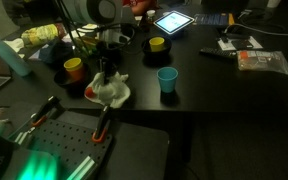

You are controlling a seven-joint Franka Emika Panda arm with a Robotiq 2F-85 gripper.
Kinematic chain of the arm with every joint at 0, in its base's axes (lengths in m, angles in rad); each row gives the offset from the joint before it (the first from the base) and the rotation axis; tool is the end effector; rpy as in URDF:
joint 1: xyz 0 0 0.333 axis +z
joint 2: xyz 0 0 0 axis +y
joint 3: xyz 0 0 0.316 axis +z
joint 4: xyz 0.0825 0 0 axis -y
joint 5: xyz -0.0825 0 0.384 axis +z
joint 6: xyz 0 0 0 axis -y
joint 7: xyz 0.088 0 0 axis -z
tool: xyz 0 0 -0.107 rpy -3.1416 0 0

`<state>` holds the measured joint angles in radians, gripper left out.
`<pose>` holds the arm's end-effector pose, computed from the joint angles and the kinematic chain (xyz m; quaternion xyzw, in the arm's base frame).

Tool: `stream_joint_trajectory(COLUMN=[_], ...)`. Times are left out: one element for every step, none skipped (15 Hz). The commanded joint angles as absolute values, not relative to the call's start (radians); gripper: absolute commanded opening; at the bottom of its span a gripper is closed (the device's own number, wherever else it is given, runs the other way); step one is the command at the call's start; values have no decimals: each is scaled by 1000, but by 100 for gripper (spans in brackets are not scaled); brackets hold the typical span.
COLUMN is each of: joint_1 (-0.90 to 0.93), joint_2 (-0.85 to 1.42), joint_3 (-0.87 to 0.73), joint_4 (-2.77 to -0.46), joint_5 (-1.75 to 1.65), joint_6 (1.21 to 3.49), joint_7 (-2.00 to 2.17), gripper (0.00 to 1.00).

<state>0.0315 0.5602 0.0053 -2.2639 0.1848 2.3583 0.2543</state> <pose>0.4664 0.0199 0.0828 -0.9545 0.1834 0.2347 0.0158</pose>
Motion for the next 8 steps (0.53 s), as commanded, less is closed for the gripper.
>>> stream_joint_trajectory(joint_1=[63,73,76,80,80,82,87,96], joint_2=[466,463,462,472,478,498,509,527], joint_3=[2,0,3,3,7,7,5,-1], joint_4=[-2280,-2280,-2277,-2269,-2266,-2262,-2261,-2253], joint_5=[153,138,135,129,129,124,116,97], joint_6=[2334,2357,2358,2353,2352,2365,2383,2415], joint_7=[259,259,258,260,251,246,246,248], gripper=[7,7,7,7,7,7,7,7])
